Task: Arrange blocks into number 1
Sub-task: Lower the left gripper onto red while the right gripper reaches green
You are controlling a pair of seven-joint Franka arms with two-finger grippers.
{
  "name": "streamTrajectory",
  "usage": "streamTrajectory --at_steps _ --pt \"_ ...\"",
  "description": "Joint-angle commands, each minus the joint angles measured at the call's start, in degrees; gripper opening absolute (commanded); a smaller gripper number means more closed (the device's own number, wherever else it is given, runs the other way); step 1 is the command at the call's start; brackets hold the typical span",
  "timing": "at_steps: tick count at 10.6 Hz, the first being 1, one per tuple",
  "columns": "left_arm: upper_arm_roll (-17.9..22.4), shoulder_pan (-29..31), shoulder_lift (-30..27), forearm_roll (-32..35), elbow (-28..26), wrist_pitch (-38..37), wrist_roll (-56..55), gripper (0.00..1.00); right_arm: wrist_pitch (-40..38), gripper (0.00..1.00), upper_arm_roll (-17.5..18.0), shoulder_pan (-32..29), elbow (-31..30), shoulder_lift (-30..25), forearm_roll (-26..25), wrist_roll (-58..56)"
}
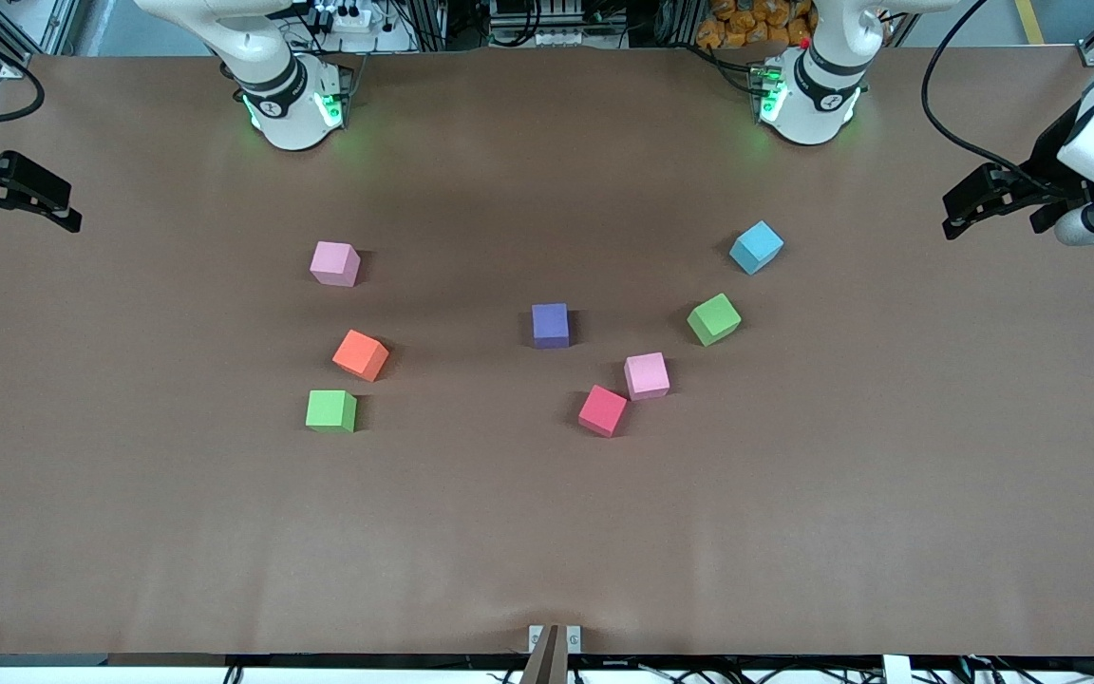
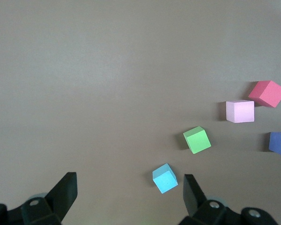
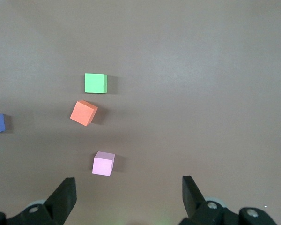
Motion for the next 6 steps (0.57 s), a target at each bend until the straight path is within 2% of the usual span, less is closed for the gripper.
streamTrajectory --at_steps 1,4,6 --pt "0.08 -0.38 -0.39 1.63 -0.37 0.6 2.9 1.0 -0.79 1.0 -0.43 0.15 1.03 0.21 0.96 0.91" --pt "0.17 -2.57 4.59 0.76 0.51 2.26 5.46 1.0 -0.79 1.0 -0.34 0.15 1.03 0.29 0.96 0.91" --pt "-0.71 -8.27 10.74 1.28 0.42 9.88 6.17 1.0 -0.62 1.0 -0.26 0.15 1.03 0.91 0.96 0.56"
